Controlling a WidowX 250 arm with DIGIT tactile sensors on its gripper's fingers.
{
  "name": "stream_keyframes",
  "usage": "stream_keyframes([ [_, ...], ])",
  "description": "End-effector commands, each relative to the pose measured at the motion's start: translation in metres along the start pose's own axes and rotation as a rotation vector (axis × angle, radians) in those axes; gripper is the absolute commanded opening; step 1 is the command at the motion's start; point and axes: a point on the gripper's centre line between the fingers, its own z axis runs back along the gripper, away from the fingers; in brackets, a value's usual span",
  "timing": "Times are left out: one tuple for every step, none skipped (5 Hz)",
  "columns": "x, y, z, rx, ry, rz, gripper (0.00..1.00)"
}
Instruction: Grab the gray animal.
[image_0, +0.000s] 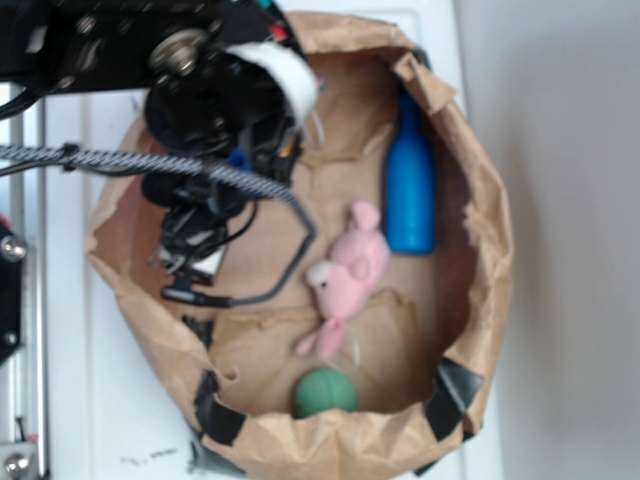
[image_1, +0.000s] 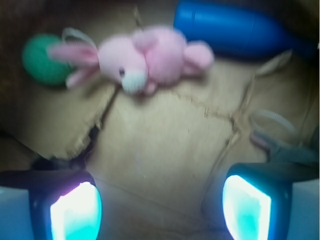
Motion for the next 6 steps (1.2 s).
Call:
stream_keyframes([
  [-0.003,-0.012,-0.006,0.109,-0.027,-0.025,1.0],
  [-0.003,-0.007,-0.001,0.114,-0.028,-0.024,1.0],
  [0.002,0.013,0.011,0.053,-0.021,0.005,1.0],
  [0.003,0.032,0.008,0.129,-0.016,0.07,1.0],
  [0.006,0.044,-0.012,0.201,0.016,0.105,1.0],
  [0.008,0.052,-0.028,0.249,0.055,0.125,1.0],
])
